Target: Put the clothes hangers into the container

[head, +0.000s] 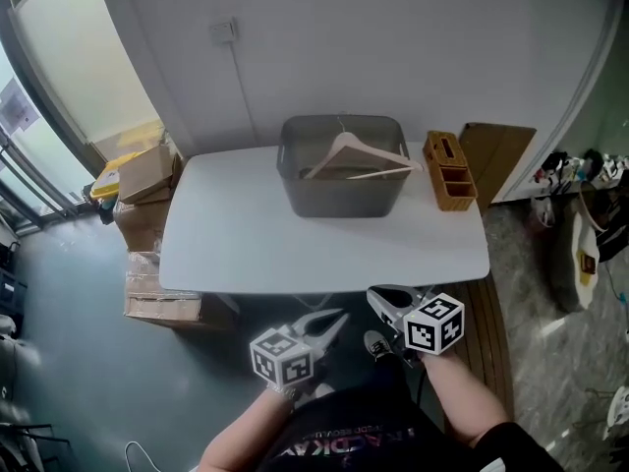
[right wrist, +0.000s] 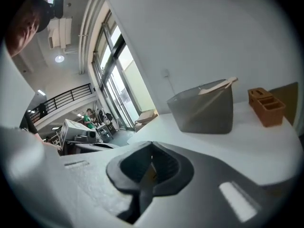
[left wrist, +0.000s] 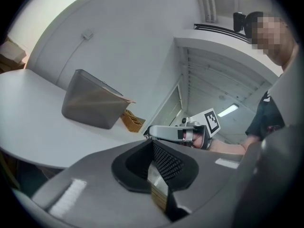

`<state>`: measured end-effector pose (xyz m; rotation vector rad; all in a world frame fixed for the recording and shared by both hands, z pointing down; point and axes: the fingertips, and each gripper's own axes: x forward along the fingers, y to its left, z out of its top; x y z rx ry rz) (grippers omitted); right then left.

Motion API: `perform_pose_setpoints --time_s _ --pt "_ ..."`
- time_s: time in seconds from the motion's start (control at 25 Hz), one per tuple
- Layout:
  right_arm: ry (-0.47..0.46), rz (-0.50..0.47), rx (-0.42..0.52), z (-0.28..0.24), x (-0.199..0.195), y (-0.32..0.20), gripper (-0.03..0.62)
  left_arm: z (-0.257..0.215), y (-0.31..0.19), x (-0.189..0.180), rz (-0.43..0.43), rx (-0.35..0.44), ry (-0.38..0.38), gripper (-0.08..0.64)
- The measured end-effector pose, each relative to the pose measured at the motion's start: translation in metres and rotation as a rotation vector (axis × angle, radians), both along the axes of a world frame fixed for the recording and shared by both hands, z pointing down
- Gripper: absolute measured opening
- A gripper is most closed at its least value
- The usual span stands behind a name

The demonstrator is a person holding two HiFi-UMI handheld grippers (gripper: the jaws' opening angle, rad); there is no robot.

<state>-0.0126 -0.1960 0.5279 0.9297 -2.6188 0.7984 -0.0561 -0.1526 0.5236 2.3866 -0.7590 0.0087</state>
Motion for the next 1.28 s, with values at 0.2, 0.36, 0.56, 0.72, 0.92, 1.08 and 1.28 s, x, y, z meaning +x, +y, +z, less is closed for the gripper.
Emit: perform_pose_setpoints --time_s 0.2,0.36,0.56,0.72,0.92,1.08,1.28 --pt "-0.028 0.01 -0.079 0.018 -0.014 0.046 0.003 0.016 0.031 -0.011 0.022 -0.024 -0.012 0.002" --pt "-0.02 -0.003 -0.102 0.025 -0.022 0.072 0.003 0.027 0.05 -0.019 0.027 -0.048 -0.01 0.002" --pt "-0.022 -0.01 -0.115 0.031 -0.03 0.1 0.003 0.03 0.065 -0.017 0.041 -0.051 -0.02 0.002" --pt "-0.031 -0.029 -0.129 0.035 -0.04 0.122 0.003 0.023 0.071 -0.016 0.042 -0.023 -0.037 0.002" --pt "-0.02 -0.046 -0.116 0.031 -0.033 0.129 0.003 0.018 0.076 -0.009 0.048 -0.014 -0.041 0.002" --pt "-0.027 -0.046 -0.118 0.031 -0.029 0.133 0.003 0.015 0.081 -0.001 0.06 -0.006 -0.047 0.002" --pt "-0.032 -0.055 -0.115 0.033 -0.023 0.141 0.003 0.016 0.089 0.006 0.063 -0.001 -0.055 0.002"
